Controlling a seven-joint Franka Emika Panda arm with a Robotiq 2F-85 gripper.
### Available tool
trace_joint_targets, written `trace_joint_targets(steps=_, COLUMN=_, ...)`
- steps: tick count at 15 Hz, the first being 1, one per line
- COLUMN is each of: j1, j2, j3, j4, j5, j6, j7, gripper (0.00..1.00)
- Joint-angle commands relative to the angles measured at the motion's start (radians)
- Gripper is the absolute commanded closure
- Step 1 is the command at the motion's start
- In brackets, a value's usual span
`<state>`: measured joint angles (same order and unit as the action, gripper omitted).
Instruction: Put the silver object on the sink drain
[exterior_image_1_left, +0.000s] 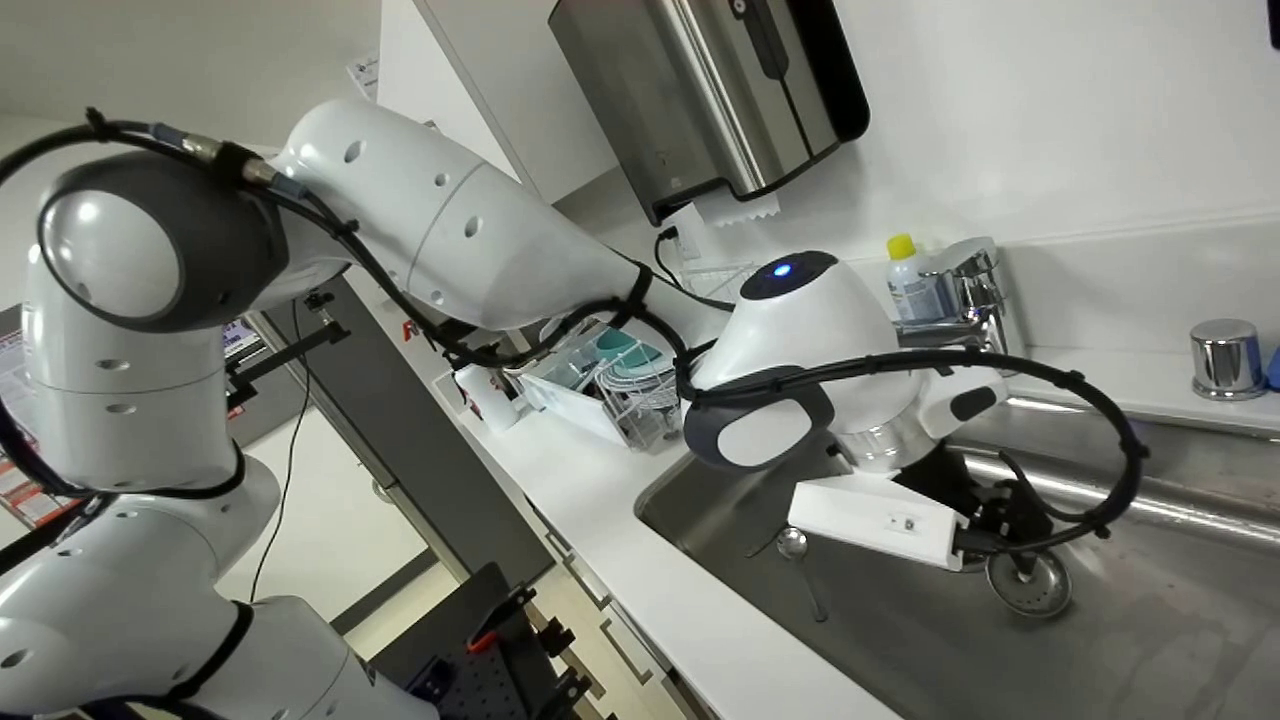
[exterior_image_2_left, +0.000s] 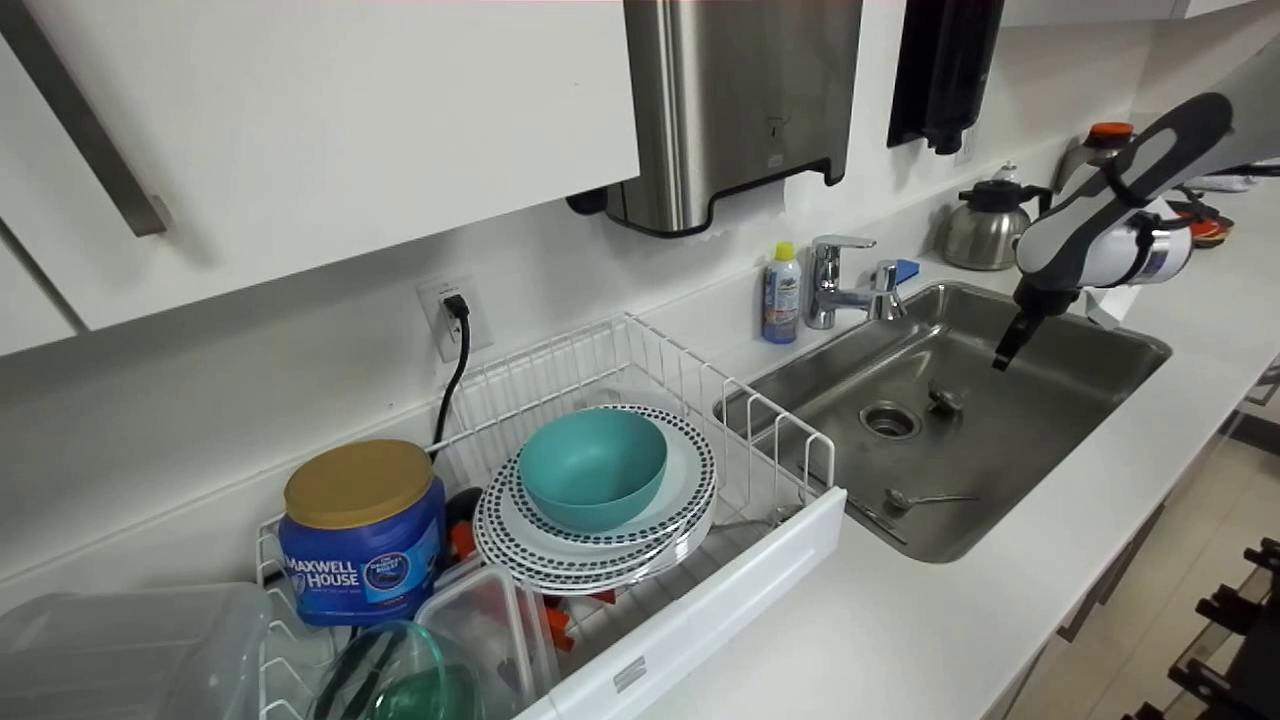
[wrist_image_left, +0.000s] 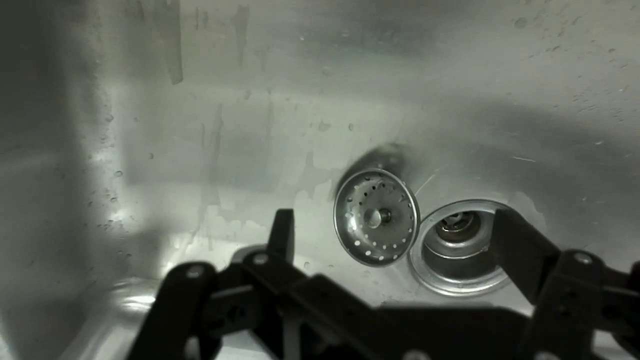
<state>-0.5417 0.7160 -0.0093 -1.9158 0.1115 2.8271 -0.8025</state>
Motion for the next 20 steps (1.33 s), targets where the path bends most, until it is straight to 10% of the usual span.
trace_joint_targets(steps=1, j1=0.049, j2=0.024, j3=-0.027, j4=0.019, j5=-0.053, j6=0.022, j7=0.075, gripper=0.0)
trace_joint_targets(steps=15, j1=-0.038, j2=0.225, j3=0.101, j4=0.267, j5=-0.056, j6=-0.065, j7=0.142, gripper=0.0)
trace_joint_targets(steps=20, j1=-0.074, j2=0.278, j3=0.134, j4=0.328, j5=-0.049, j6=-0.085, j7=0.138, gripper=0.22)
